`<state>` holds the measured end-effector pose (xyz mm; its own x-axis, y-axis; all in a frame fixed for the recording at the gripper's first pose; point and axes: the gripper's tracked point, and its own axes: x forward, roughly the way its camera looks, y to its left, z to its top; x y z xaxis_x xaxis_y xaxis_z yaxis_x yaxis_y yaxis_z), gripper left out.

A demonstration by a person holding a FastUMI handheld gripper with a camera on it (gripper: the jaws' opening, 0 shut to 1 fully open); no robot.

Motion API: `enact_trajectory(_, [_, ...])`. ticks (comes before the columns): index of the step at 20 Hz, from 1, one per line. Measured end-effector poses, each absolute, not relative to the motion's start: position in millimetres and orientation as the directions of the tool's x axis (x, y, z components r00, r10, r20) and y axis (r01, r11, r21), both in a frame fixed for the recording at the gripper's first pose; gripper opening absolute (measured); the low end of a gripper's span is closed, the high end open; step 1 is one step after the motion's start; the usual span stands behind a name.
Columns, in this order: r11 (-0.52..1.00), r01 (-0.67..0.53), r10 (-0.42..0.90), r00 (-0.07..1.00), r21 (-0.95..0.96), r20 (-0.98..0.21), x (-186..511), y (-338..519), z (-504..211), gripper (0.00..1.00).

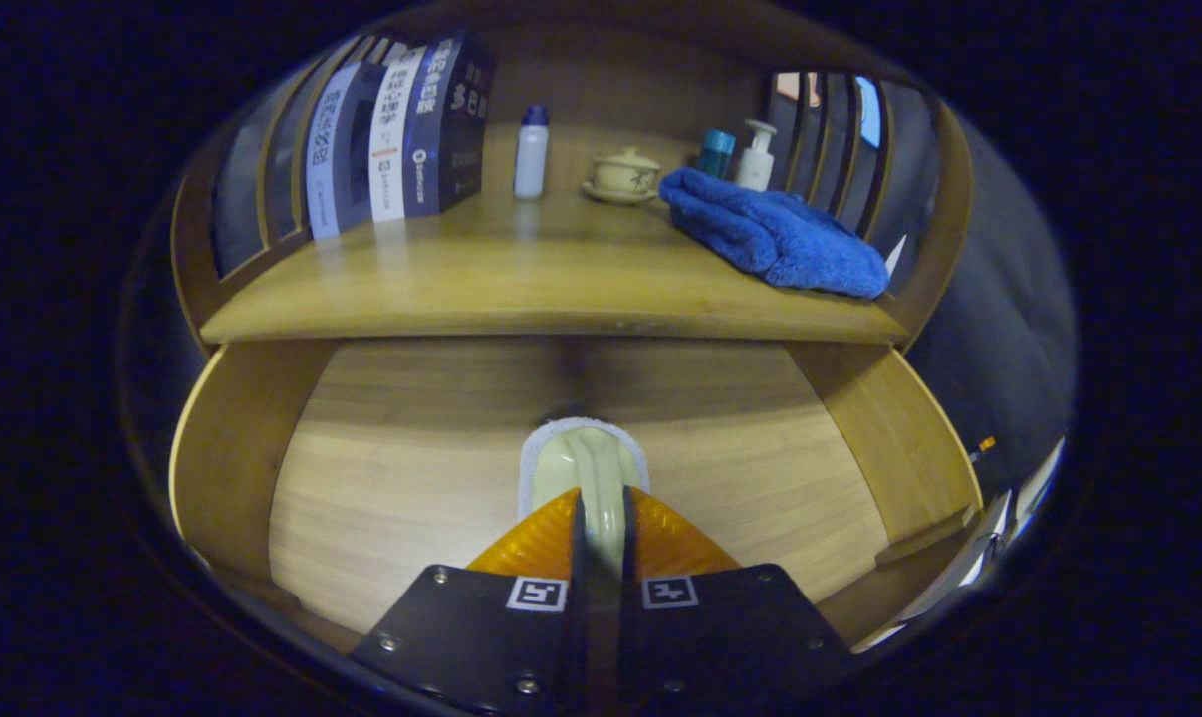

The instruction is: Pull open the drawer, take out the items inside it, and place them on the countertop above the cabinet.

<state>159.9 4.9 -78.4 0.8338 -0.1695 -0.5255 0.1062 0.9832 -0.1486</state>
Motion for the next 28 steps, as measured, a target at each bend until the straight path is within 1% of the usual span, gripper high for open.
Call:
enact_trajectory(2, [0.979, 0.116, -0.185, 0.854, -0.169, -0.487, 153.0, 0.6, -70.5, 0.13])
enact_trajectory(5, [0.985, 0.111, -0.158, 0.892, -0.133, -0.424, 145.4, 4.6, -53.3, 0.13])
enact_trajectory(11, [0.993, 0.098, -0.11, 0.964, -0.061, -0.243, 125.3, 5.7, -5.7, 0.13])
enact_trajectory(16, [0.996, 0.085, -0.088, 0.991, -0.029, -0.101, 101.8, 5.9, 38.9, 0.13])
enact_trajectory(19, [0.995, 0.098, -0.098, 0.995, -0.019, -0.029, 88.0, 5.7, 70.3, 0.13])
enact_trajectory(21, [0.996, 0.09, -0.09, 0.996, -0.006, -0.016, 83.4, 9.6, 85.4, 0.13])
enact_trajectory(28, [0.996, 0.088, -0.09, 0.994, -0.028, -0.061, 98.6, 20.9, 124.5, 0.13])
